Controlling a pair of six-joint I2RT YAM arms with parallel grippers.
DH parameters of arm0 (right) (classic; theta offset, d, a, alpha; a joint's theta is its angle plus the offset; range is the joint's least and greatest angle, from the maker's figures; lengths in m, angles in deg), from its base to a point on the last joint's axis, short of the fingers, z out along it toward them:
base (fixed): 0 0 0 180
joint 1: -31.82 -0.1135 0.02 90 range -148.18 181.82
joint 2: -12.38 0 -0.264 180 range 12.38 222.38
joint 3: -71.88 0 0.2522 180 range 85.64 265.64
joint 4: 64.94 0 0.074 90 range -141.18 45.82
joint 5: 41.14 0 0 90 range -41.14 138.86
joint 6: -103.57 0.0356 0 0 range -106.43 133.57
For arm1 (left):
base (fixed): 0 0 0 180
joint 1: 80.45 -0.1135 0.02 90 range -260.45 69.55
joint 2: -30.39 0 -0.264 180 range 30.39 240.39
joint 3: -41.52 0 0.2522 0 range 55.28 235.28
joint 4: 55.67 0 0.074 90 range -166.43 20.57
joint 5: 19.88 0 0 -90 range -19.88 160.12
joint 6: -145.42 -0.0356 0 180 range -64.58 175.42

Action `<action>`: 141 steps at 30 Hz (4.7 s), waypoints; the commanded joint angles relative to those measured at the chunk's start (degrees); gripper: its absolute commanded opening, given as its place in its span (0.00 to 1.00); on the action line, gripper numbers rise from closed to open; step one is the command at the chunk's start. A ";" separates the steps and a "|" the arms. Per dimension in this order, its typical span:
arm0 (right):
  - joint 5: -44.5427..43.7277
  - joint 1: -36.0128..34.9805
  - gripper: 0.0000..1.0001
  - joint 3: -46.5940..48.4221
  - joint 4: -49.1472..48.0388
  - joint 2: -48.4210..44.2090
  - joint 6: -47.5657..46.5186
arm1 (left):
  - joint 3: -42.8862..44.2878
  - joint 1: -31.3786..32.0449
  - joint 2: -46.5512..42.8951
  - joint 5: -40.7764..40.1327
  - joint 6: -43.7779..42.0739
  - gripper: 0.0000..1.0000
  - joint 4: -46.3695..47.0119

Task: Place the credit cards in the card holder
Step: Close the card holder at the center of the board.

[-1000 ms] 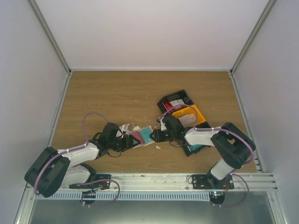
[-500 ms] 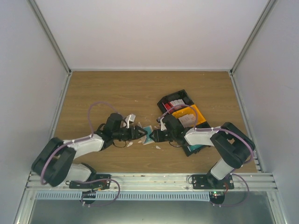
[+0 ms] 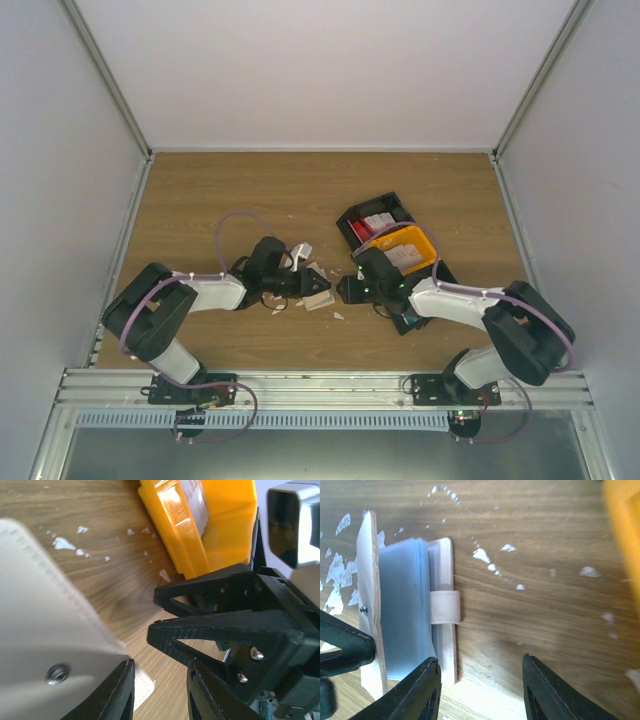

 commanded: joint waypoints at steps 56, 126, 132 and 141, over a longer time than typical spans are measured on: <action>14.05 1.34 0.11 3.73 -3.56 16.68 -7.69 | -7.82 -0.70 4.37 -9.22 6.51 0.35 5.49; -4.61 1.54 0.45 -4.96 -10.38 -15.33 -5.90 | 0.88 -5.93 -22.47 13.37 -3.89 0.00 -19.90; -9.84 2.15 0.48 -4.52 -4.99 -16.22 2.88 | 0.53 -5.93 -22.43 11.98 -3.93 0.00 -20.56; -7.05 2.72 0.49 -6.14 -3.34 -21.05 0.04 | -0.11 -5.93 -22.14 8.14 -4.42 0.00 -21.99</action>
